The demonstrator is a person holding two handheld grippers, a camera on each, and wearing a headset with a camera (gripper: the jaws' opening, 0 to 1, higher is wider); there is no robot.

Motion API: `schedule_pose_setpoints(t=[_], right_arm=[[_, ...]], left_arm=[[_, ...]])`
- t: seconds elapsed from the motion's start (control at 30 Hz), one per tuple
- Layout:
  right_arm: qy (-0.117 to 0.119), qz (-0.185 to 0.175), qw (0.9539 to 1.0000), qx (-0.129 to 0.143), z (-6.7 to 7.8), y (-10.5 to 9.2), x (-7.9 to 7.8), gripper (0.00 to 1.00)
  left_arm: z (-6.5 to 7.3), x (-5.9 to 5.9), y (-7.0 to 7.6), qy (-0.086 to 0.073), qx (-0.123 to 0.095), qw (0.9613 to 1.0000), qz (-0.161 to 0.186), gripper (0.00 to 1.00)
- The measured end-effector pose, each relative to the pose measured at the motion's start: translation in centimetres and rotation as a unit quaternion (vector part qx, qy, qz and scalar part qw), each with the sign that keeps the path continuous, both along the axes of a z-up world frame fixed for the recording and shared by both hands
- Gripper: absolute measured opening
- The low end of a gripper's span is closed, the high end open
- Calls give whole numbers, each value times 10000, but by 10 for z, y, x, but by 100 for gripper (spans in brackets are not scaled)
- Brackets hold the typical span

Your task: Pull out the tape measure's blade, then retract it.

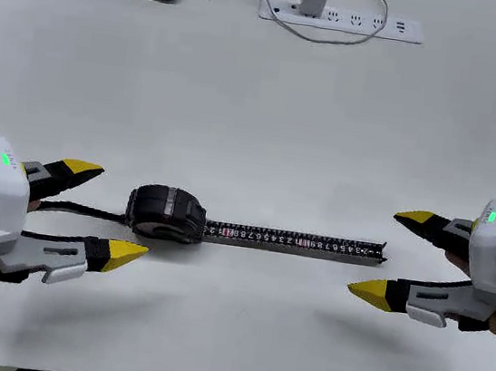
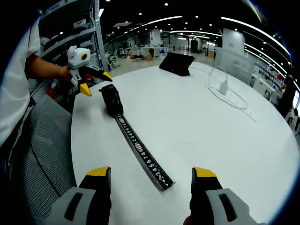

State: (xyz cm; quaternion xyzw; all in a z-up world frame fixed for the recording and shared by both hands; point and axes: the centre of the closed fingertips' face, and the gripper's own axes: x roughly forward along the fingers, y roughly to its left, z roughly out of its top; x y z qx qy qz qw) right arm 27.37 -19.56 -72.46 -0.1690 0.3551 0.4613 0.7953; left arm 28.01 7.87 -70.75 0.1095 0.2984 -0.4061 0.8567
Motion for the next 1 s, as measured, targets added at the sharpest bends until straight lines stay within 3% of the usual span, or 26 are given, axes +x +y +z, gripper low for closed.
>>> schedule_pose_setpoints(t=[0.47,0.77,1.0], right_arm=[[-92,-296,9994,132,9,-8,-7,82],[-92,-385,9991,163,10,-10,-15,87],[-82,-484,9985,226,8,-10,-23,91]], left_arm=[[-2,-21,2,33,-52,9998,196,73],[0,-27,3,72,-230,9990,376,79],[-2,-34,10,87,-220,9983,540,81]])
